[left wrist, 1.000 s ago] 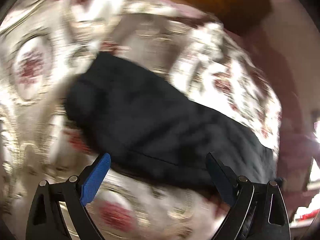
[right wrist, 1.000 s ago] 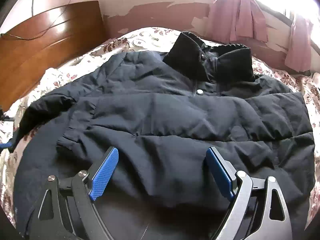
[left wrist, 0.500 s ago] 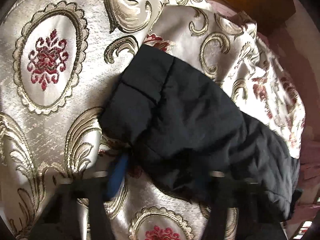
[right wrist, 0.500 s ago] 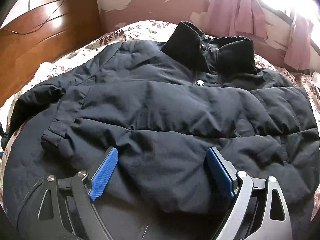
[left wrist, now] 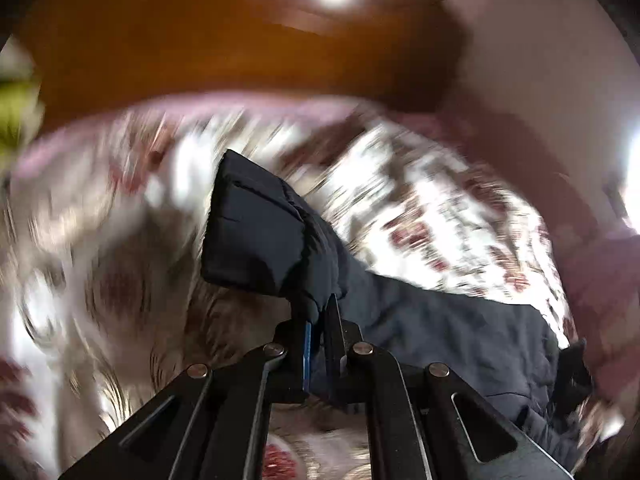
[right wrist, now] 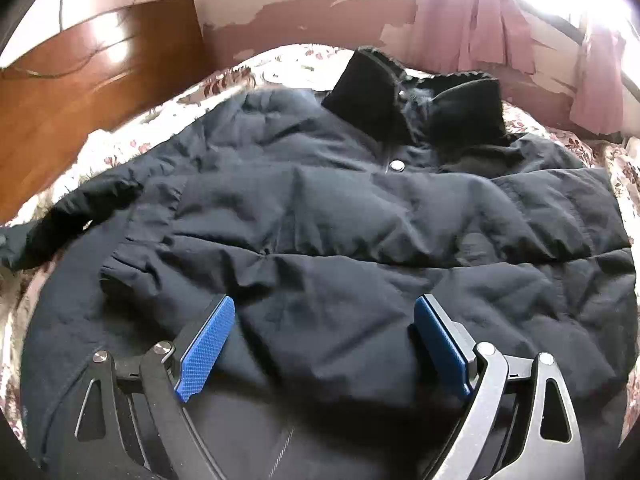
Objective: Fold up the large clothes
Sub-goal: 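Grasp the other sleeve cuff with the left tool and lift it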
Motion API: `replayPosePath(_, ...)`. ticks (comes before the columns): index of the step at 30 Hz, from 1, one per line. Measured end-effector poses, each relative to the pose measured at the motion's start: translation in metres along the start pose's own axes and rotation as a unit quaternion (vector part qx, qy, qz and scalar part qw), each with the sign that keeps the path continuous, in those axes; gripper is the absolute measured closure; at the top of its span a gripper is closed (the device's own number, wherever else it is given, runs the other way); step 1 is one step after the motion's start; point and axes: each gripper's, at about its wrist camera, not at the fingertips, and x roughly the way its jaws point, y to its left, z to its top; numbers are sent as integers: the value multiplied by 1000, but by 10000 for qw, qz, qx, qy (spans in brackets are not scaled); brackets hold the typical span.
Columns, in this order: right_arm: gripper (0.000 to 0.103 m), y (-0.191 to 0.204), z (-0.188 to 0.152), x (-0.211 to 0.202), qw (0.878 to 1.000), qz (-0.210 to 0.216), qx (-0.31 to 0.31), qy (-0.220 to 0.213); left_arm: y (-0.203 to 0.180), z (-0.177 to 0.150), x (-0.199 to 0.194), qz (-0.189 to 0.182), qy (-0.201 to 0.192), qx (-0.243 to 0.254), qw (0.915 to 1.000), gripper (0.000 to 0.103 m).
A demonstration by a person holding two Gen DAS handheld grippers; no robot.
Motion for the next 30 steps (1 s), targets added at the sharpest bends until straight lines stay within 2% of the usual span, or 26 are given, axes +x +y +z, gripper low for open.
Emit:
replayPosePath(3,15,-7,0,-13,9999,31,71,-82,-47,12,-39,-297,-488,691,9960,98)
replayPosePath(6,15,-16,-1,-28,9997,58,137,-170,-95,15,-78,-784,-819,1298,9850,98)
replayPosePath(9,15,-28,-3,-45,9994,63,215,-265,-143,7,-113,-1372,-965,1853,9683,98)
replayPosePath(11,15,-40,-4,-56,9990,54,274,-335,-176,-4,-132,-1783,-966,2233,9534,98)
replayPosePath(13,15,-51,-6,-65,9987,31,348,-379,-210,-19,-145,-2186,-801,2611,9368,98)
replayPosePath(18,15,-92,-14,-91,9968,-115,613,-494,-270,-77,-155,-2737,-349,3399,8991,98)
replayPosePath(22,15,-122,-21,-103,9953,-213,781,-533,-299,-130,-143,-2998,74,3760,8767,98)
replayPosePath(24,15,-136,-23,-107,9944,-221,866,-555,-309,-155,-140,-3075,271,3883,8683,98)
replayPosePath(30,15,-177,-36,-115,9837,218,1593,-800,-324,-235,-117,-3203,925,4356,8361,98)
